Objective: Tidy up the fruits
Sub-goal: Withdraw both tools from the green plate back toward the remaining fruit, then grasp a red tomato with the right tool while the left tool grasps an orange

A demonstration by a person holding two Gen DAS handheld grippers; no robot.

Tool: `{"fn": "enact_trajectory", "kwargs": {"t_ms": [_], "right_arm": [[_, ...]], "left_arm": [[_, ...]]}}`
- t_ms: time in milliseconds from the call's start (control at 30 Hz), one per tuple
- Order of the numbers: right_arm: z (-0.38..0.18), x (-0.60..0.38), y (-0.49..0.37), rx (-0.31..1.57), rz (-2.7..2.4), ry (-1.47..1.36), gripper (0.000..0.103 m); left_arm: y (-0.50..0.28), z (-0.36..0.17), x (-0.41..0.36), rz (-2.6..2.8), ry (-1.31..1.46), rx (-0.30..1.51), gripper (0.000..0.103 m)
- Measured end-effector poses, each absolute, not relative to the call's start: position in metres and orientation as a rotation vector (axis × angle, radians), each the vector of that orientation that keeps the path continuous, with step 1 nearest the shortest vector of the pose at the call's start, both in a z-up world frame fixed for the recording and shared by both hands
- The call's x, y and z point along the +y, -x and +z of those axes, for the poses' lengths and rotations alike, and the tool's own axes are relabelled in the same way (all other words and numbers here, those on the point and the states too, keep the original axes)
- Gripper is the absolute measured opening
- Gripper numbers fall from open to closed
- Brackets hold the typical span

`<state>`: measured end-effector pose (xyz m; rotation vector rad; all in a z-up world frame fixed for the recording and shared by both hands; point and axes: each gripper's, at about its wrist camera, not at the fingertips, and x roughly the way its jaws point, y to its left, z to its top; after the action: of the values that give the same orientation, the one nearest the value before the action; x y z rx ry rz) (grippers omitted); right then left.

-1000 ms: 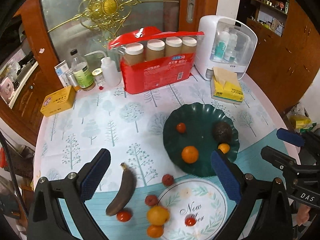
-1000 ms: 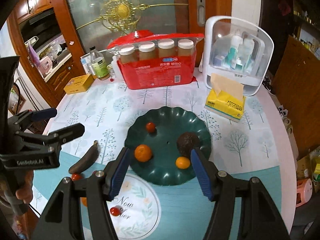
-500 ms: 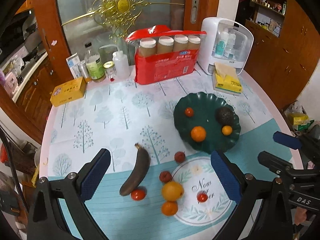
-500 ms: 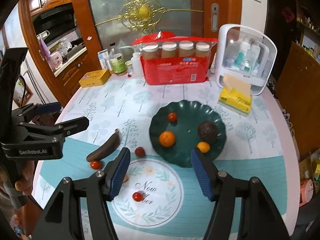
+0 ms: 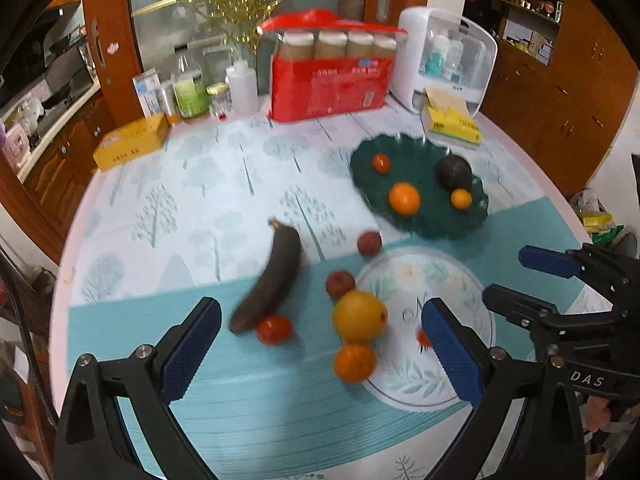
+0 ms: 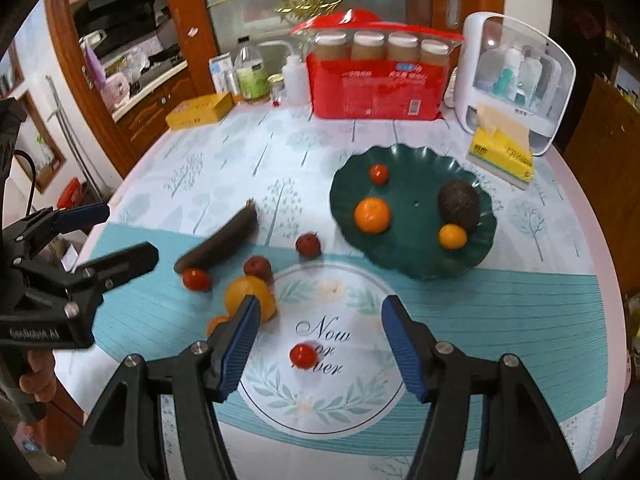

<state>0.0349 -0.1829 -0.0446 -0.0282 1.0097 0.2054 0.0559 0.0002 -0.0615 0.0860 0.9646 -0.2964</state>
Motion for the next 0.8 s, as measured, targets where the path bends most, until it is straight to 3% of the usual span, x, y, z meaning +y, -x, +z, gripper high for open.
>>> {"fn": "enact_trajectory", "kwargs": {"t_ms": [500, 700, 800], "right_arm": [[-0.139, -0.168, -0.018, 1.08, 0.204, 0.118, 0.055], [-0.156, -0.165, -0.024, 1.083, 0.22, 0.136, 0.049], [-0.162, -0.164, -0.027, 1.086, 0.233, 0.138, 0.048]], "left_arm": [[-0.053, -0.162, -0.009, -0.279, -0.007, 1.116, 0.092], [-0.058, -0.176, -0.014, -0.257, 0.02, 1.137, 0.087], [-0.059, -0.182, -0.016, -0.247, 0.027, 1.145, 0.077]]}}
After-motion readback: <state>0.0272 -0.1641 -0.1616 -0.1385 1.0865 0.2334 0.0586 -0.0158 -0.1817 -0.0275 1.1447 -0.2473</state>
